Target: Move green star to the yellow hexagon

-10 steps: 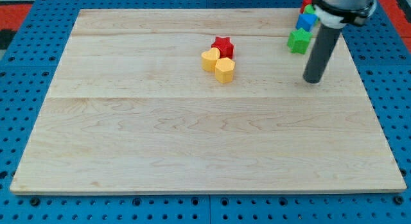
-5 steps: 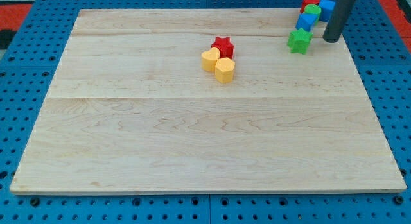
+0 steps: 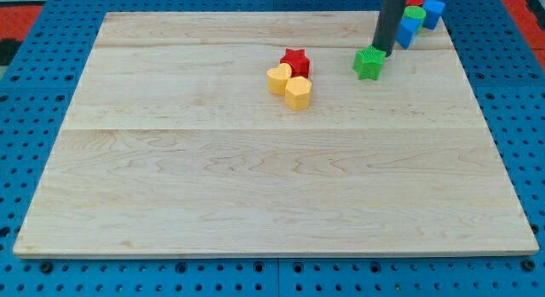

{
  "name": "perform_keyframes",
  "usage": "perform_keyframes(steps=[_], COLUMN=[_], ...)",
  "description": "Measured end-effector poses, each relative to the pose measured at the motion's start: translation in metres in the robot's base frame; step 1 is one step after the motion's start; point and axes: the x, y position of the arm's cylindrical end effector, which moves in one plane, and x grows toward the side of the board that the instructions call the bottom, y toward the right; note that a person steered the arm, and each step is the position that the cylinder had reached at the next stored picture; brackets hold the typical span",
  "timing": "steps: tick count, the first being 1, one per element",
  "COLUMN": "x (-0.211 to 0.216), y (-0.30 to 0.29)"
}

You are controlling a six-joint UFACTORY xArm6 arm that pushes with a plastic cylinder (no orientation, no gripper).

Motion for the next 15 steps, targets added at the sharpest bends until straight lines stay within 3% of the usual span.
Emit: perform_keyframes(steps=[6, 12, 15], x=[0.017, 0.132, 0.123], y=[-0.024, -0.029, -0.035])
